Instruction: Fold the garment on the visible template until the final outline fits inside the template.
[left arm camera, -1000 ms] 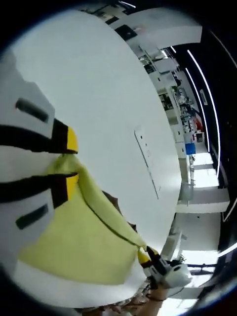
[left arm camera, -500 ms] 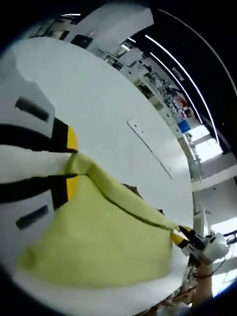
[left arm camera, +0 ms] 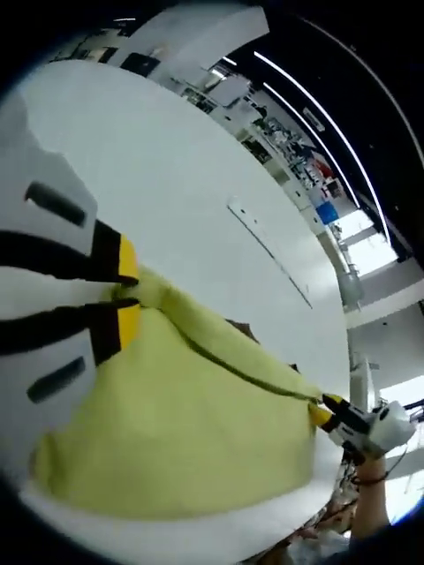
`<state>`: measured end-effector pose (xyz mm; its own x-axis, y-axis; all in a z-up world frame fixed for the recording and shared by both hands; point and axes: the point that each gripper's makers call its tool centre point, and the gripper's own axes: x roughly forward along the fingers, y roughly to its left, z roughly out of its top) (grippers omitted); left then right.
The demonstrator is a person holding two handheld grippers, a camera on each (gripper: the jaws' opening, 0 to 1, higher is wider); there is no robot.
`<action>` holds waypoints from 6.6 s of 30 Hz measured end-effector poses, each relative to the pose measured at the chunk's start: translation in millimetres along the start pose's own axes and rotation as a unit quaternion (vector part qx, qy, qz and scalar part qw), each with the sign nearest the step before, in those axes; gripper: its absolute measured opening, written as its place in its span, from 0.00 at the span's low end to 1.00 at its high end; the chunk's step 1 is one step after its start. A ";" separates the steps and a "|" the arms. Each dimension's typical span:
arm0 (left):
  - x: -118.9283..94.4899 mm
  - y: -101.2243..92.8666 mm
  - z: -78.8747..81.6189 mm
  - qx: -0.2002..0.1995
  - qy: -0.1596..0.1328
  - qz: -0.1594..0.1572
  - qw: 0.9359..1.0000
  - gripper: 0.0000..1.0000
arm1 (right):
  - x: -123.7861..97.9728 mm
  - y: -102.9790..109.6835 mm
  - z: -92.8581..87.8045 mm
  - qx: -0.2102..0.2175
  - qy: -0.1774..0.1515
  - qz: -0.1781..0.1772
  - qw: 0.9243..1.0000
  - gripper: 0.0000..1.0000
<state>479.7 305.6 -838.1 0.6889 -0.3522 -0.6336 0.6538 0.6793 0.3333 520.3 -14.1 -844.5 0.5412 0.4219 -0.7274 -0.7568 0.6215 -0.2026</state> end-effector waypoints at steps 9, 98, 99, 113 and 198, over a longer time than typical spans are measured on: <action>-1.2 7.4 4.0 0.013 0.006 0.012 1.000 0.00 | -0.6 -5.7 -0.2 -0.009 0.008 -0.018 1.000 0.00; -96.8 -26.2 11.0 -0.253 -0.089 -0.013 0.963 0.50 | -81.8 49.1 15.4 0.248 -0.076 0.057 0.964 0.79; -97.3 -27.2 10.7 -0.253 -0.091 -0.014 0.963 0.51 | -84.4 55.0 11.9 0.243 -0.073 0.064 0.965 0.79; -117.2 -76.1 -4.9 -0.261 -0.070 -0.049 0.961 0.55 | -110.8 89.8 -32.0 0.256 -0.051 0.074 0.962 0.76; -139.1 -134.7 -56.9 -0.247 -0.029 -0.065 0.966 0.00 | -137.2 124.3 -95.9 0.265 -0.052 0.050 0.962 0.00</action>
<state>278.0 299.8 -834.6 0.6361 -0.4809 -0.6034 0.5167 0.8463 -0.1298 316.8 -58.1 -832.7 0.5304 0.5437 -0.6504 -0.5286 0.8119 0.2477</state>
